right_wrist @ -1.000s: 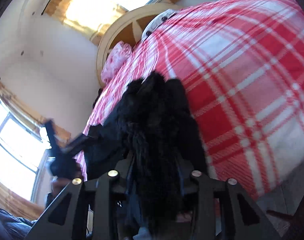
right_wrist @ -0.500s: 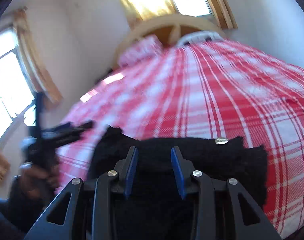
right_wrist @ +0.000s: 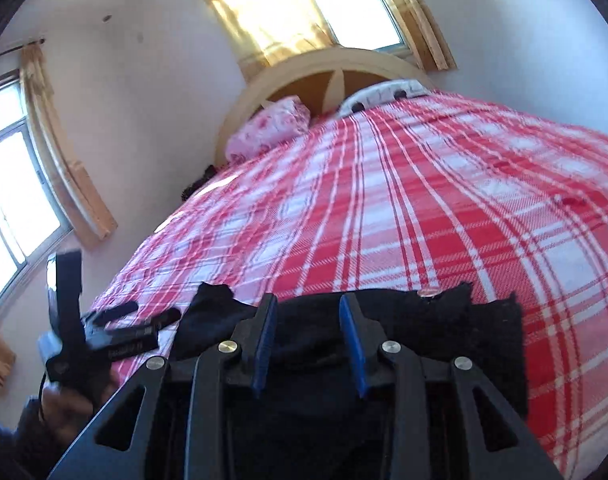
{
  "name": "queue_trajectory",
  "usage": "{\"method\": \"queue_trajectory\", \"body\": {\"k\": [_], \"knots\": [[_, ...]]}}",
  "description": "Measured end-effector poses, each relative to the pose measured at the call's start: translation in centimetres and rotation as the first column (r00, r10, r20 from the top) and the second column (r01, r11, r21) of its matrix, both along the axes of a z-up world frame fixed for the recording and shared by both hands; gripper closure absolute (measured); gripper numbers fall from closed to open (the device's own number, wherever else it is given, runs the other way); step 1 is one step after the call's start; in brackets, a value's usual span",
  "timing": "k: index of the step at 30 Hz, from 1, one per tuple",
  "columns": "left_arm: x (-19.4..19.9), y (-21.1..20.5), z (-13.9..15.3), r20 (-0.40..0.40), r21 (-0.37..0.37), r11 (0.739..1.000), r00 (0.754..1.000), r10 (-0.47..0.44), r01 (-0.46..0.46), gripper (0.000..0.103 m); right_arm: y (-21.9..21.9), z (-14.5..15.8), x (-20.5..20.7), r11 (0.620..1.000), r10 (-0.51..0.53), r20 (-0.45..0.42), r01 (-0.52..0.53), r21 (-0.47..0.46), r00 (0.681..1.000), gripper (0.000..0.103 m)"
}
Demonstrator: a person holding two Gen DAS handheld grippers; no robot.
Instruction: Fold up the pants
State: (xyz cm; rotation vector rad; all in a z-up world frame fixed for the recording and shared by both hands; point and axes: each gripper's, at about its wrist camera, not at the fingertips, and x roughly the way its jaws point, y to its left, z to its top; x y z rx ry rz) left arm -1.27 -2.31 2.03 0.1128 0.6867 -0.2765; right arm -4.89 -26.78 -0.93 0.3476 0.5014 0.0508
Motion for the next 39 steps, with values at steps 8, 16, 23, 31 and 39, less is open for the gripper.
{"method": "queue_trajectory", "body": {"k": [8,16,23,31,39], "knots": [[4.0,-4.9,-4.9,-0.035,0.166,0.986,0.999,0.0,0.005,0.003,-1.5,-3.1,-2.3,0.998,-0.055,-0.118,0.05,-0.047,0.992,0.069],[2.7,0.0,-1.6,-0.047,-0.078,0.997,0.999,-0.021,0.018,0.0,-7.8,-1.9,-9.3,0.964,-0.161,0.028,0.151,0.218,0.987,0.041],[0.4,1.8,-4.1,-0.21,-0.273,0.96,0.97,-0.125,0.065,0.0,-10.0,-6.6,-9.4,0.917,-0.096,-0.073,0.116,0.38,0.993,0.037],[-1.2,-1.2,-7.6,-0.313,-0.281,0.953,0.928,-0.203,0.114,0.0,-10.3,-9.2,-9.7,0.866,-0.02,-0.097,0.065,0.495,0.995,0.037],[-1.9,-1.2,-6.9,-0.288,-0.268,0.951,0.929,-0.23,0.152,0.015,-7.9,-8.0,-8.2,0.947,0.018,-0.178,0.041,0.318,0.984,0.057]]}}
